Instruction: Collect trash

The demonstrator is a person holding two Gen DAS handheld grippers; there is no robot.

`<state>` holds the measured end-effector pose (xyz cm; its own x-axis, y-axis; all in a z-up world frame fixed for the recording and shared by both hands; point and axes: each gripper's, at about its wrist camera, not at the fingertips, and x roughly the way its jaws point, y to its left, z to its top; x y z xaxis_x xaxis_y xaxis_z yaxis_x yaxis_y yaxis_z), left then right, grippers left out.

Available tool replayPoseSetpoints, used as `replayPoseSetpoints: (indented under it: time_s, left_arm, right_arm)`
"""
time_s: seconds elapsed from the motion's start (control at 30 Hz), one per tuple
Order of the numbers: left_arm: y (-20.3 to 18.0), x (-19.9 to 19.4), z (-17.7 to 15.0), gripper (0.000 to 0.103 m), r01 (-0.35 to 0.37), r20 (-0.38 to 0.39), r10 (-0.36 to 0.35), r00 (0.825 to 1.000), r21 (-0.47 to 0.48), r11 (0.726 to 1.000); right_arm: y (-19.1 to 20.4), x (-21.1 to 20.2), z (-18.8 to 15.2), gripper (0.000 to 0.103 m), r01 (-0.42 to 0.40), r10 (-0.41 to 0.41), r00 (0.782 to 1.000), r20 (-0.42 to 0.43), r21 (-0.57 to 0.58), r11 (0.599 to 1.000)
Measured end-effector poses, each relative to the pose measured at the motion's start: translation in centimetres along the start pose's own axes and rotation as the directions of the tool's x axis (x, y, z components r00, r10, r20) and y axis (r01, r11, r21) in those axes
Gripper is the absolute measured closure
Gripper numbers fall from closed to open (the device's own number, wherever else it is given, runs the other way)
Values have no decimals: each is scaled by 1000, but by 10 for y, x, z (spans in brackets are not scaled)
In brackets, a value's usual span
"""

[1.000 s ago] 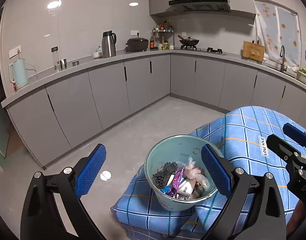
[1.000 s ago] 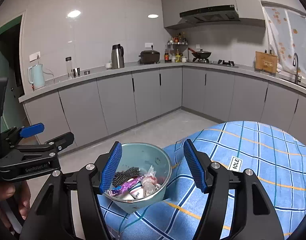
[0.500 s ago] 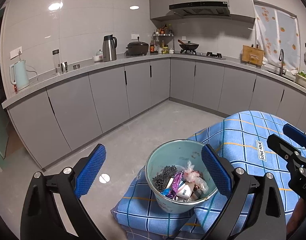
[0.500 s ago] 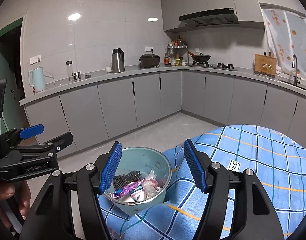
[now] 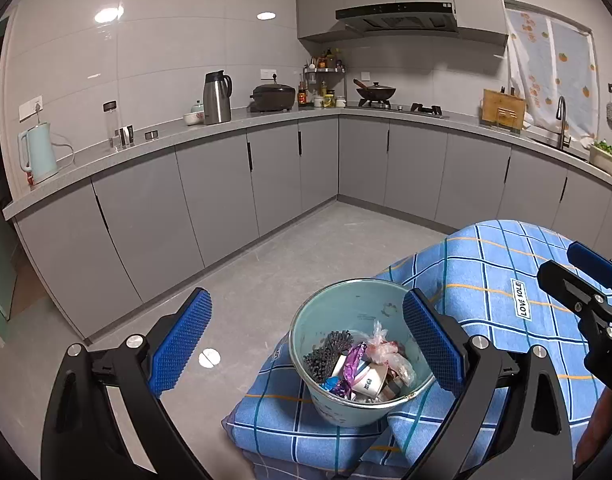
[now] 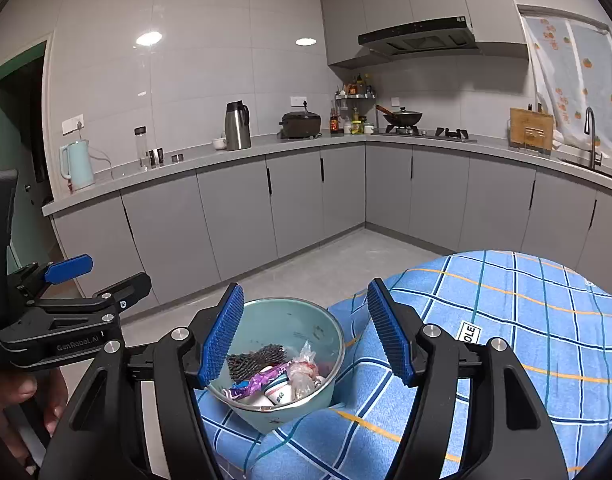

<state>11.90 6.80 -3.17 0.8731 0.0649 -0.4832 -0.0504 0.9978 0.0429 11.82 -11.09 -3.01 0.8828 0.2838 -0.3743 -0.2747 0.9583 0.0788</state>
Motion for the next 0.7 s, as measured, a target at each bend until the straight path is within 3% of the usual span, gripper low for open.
replayPoseSetpoints:
  time_s: [0.7]
  left_arm:
    - [0,1,0,5,-4,-8,4,1000,-1,1000]
  right_arm:
    - [4,-7,-1,39,-2,2,1000,16,0,1000]
